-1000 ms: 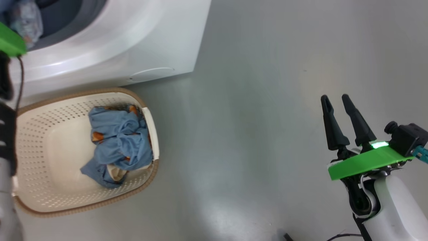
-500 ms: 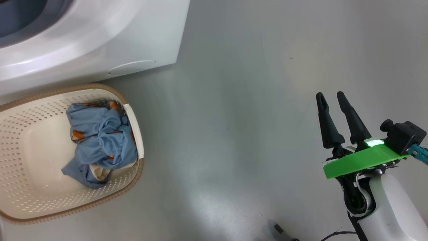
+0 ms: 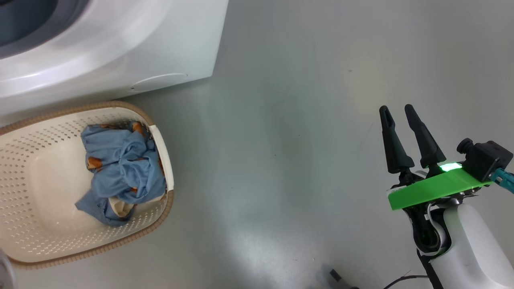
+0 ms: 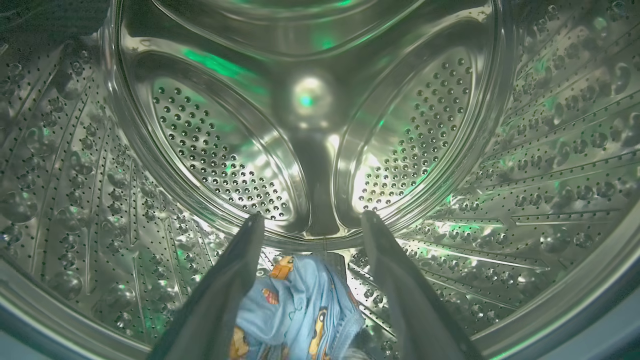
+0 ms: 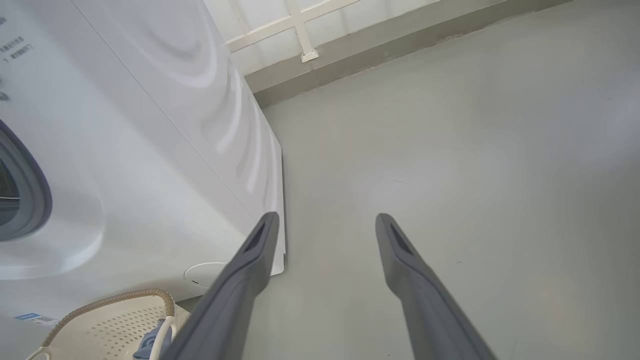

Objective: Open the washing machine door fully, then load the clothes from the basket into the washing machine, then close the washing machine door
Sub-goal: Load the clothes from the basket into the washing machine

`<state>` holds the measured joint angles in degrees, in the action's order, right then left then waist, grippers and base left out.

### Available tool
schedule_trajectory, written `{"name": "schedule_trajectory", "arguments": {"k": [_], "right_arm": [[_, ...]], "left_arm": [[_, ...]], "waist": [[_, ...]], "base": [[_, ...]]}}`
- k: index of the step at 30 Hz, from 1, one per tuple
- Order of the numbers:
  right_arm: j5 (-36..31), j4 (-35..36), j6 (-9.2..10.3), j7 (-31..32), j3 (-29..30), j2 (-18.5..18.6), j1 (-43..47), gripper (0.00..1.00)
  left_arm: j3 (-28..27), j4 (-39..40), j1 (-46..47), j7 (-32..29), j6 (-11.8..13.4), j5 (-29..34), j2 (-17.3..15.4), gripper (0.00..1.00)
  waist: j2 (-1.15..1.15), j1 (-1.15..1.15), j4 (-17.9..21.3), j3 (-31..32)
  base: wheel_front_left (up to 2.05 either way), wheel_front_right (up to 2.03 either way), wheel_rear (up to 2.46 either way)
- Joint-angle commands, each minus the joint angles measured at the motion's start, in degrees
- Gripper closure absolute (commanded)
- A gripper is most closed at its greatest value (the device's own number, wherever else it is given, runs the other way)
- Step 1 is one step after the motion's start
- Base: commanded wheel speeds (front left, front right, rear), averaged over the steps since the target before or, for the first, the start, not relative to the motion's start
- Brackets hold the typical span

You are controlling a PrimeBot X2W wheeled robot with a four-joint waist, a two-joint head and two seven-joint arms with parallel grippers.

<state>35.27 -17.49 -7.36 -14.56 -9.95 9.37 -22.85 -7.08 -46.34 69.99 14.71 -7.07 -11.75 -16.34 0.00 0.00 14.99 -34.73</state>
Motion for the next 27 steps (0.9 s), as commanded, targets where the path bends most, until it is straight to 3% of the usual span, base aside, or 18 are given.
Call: {"name": "schedule_trajectory", "arguments": {"k": [1,27], "right_arm": [[-0.6,1.06,-0.13,-0.44,-1.19,0.56,0.74,0.0],[-0.91,0.95,-0.13,-0.44,-0.36,1.94,1.82,0.0]], "left_arm": [[-0.92,1.39,-1.44,0.29,-0.03,0.77,-2.12,0.0],[-3.72,9.81,-15.25,0.29,-0.4,2.51,2.62,0.0]], "waist": [[0.0,0.0,-0.1,0.16],[0.0,0.0,-2.29,3.94]], "base": [[0.0,0.0,0.0],[0.0,0.0,0.0]]}}
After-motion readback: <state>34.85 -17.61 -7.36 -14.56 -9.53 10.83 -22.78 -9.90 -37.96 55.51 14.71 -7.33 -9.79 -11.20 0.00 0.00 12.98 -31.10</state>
